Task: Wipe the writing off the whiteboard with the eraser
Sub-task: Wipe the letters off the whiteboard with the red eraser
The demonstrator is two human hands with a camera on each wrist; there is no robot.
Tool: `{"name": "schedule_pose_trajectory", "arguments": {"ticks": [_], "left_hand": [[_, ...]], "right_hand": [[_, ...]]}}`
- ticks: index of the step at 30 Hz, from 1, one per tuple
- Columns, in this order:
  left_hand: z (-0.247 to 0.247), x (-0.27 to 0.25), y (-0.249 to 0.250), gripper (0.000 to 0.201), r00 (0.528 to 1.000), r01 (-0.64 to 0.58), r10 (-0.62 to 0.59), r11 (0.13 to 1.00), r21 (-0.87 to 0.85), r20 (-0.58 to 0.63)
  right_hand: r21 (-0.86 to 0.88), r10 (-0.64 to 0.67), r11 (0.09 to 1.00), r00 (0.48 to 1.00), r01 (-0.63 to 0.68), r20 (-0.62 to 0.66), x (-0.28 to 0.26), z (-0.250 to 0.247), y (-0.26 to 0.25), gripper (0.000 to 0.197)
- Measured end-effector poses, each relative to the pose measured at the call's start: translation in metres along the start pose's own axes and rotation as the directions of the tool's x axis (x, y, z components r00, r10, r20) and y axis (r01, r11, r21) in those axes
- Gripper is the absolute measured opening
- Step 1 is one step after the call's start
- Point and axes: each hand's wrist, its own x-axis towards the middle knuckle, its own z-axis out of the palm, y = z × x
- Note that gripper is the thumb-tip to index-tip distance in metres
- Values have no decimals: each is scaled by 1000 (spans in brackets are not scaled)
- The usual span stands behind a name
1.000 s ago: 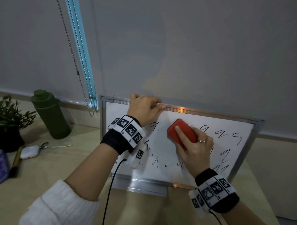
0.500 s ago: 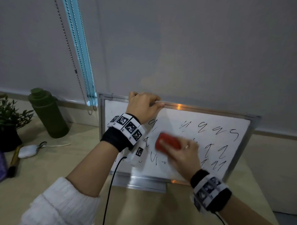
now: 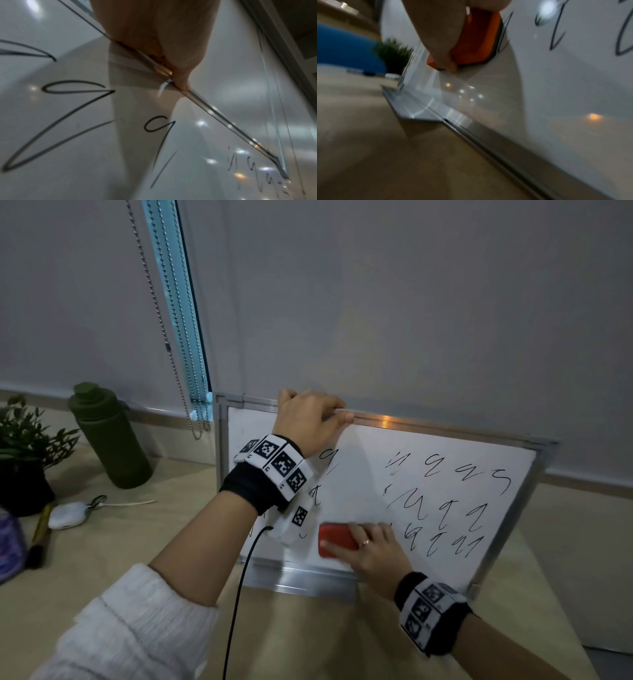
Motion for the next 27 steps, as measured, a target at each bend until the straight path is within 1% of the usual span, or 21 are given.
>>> {"name": "schedule_pose_trajectory", "arguments": {"ticks": [1, 2, 3, 4, 5, 7, 8, 9, 10, 12, 13, 14, 15, 16, 18, 20, 21, 22, 25, 26, 27], "left_hand": [[0, 0, 0, 28, 1000, -1, 1, 1000, -1, 2], [0, 0, 0, 27, 1000, -1, 1, 1000, 0, 2], [0, 0, 0, 27, 1000, 0, 0, 1000, 1, 3], [0, 0, 0, 26, 1000, 1, -1, 1000, 3, 5], [0, 0, 0, 27, 1000, 1, -1, 1000, 7, 4], [0, 0, 1, 28, 1000, -7, 7, 1000, 21, -2], [0, 1, 1, 29, 1000, -10, 10, 1000, 27, -4], [0, 1, 1, 29, 1000, -11, 11, 999, 30, -5], [0, 1, 1, 29, 1000, -9, 9, 999, 31, -4], [0, 1, 1, 29, 1000, -2, 2, 1000, 23, 5], [0, 1, 0, 29, 1000, 2, -2, 1000, 16, 13], [0, 2, 0, 29, 1000, 4, -4, 1000, 12, 19], [0, 2, -1, 29, 1000, 2, -3, 1000, 11, 22], [0, 2, -1, 28, 1000, 0, 0, 1000, 11, 23], [0, 1, -1, 28, 1000, -5, 5, 1000, 12, 14], [0, 0, 0, 29, 1000, -4, 4, 1000, 8, 8], [0, 0, 0, 28, 1000, -2, 2, 1000, 1, 9], [1, 1, 0, 28, 1000, 2, -2, 1000, -5, 10], [1, 3, -1, 28, 1000, 7, -7, 1000, 3, 16], [1, 3, -1, 29, 1000, 7, -7, 1000, 8, 13], [1, 3, -2, 30, 1000, 8, -8, 1000, 10, 11]], "right_hand": [[-25, -67, 997, 997, 68, 30, -3, 0, 2, 70], [-33, -86, 996, 996, 87, 17, 0, -5, 6, 65], [-22, -59, 998, 998, 58, -17, 6, -10, 11, 61], [1, 15, 1000, 998, -15, -63, 15, -17, 16, 57], [29, 120, 993, 986, -118, -111, 24, -22, 22, 54], [70, 315, 949, 932, -307, -178, 34, -28, 28, 51], [83, 360, 933, 913, -350, -191, 35, -26, 28, 52], [92, 360, 933, 913, -349, -193, 32, -22, 24, 55], [81, 314, 949, 931, -304, -185, 24, -14, 19, 59], [16, 122, 992, 985, -121, -125, 4, 0, 7, 70], [-16, 42, 999, 997, -43, -71, -3, 3, 6, 73], [-38, -2, 999, 999, 0, -50, -5, 2, 9, 73], [-45, -7, 999, 998, 4, -66, -2, -2, 13, 69], [-38, 26, 999, 994, -30, -106, 3, -8, 18, 62], [13, 177, 984, 966, -178, -188, 18, -18, 25, 51], [60, 287, 958, 933, -281, -217, 23, -18, 25, 49], [63, 288, 958, 933, -281, -214, 21, -15, 22, 49], [46, 249, 969, 946, -244, -207, 14, -9, 19, 49], [-54, 41, 997, 990, -49, -138, -3, 1, 14, 48], [-71, 13, 997, 991, -23, -136, -2, -1, 17, 47], [-75, 22, 997, 989, -33, -149, 1, -6, 20, 46]]}}
